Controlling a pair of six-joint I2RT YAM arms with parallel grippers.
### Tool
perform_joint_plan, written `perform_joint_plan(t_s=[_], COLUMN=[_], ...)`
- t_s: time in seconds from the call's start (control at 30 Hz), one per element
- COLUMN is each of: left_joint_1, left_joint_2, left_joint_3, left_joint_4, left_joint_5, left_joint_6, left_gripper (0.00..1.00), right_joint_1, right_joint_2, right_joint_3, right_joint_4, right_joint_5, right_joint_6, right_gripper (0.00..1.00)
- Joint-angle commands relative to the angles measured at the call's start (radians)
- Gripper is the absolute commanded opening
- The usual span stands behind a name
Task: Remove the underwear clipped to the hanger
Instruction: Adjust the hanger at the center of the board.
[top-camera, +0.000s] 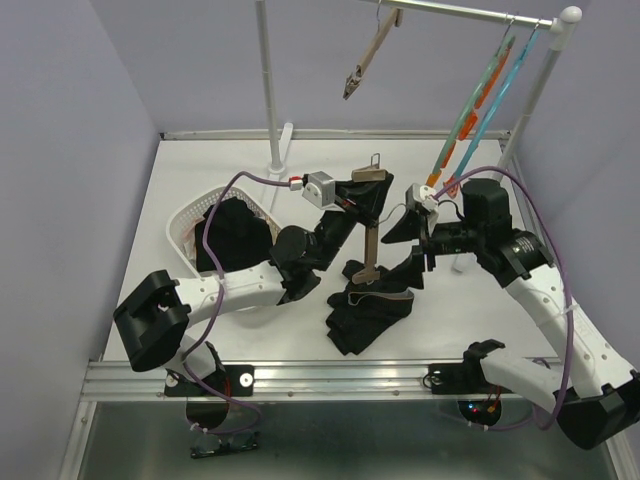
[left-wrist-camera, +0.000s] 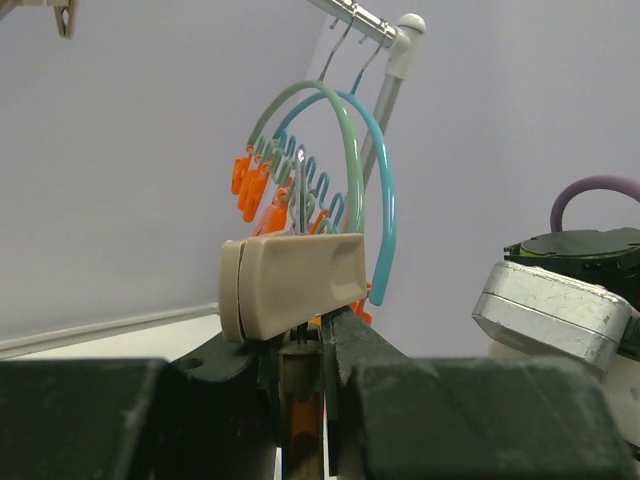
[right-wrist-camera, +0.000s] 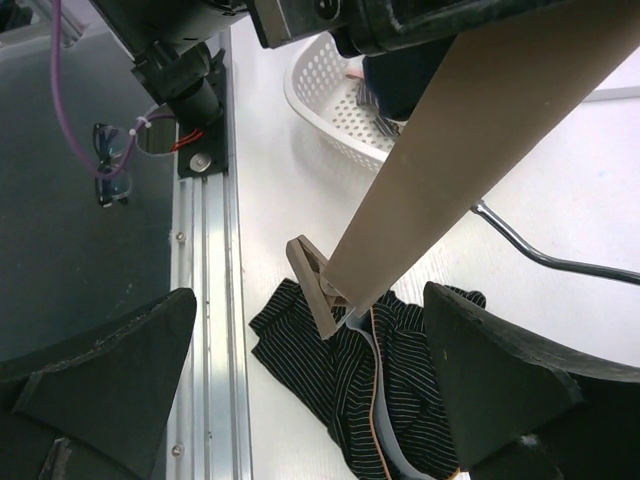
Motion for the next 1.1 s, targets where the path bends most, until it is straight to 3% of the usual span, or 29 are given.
perform_joint_plan(t_s=[0.0,0.3,0.53,0.73,0.8,0.93,0.97,1.03,1.07], left_joint_1=[-0.010,-0.021,-0.036,-0.046,-0.044,-0.046,-0.046,-0.047,-0.047], left_joint_2=[-0.030,-0.055,-0.053,-0.035,-0.032,-0.022,-0.021,-0.015,-0.012], left_joint_3=[0.059,0.112,0.140,0.175,0.188,0.198,0.200,0.201,0.203], left_joint_4=[0.819,0.819,0.819,0.817,0.817,0.819,0.817,0.819,0.819], left_joint_5=[-0.022,-0.018,-0.018,-0.028,-0.030,-0.036,-0.038,-0.041,-0.044], left_joint_6=[0.021,0.064,0.048,0.047,0.055,0.060,0.061,0.060,0.058], left_gripper=[0.00,0.00,0.00,0.00,0.00,0.00,0.00,0.00,0.00], right_joint_1=[0.008,0.008,0.008,0.010,0.016,0.019,0.021,0.022,0.021], right_joint_2=[0.011,0.019,0.031,0.071,0.071,0.065,0.065,0.064,0.064], right_joint_3=[0.042,0.071,0.066,0.094,0.092,0.092,0.095,0.098,0.101], right_joint_4=[0.016,0.020,0.065,0.189,0.227,0.246,0.247,0.249,0.252], right_joint_5=[0.023,0.066,-0.087,-0.127,-0.139,-0.159,-0.162,-0.170,-0.170], right_joint_6=[-0.022,-0.042,-0.056,0.058,0.095,0.118,0.121,0.122,0.124], right_gripper=[1.00,1.00,1.00,0.99,0.95,0.76,0.65,0.52,0.38])
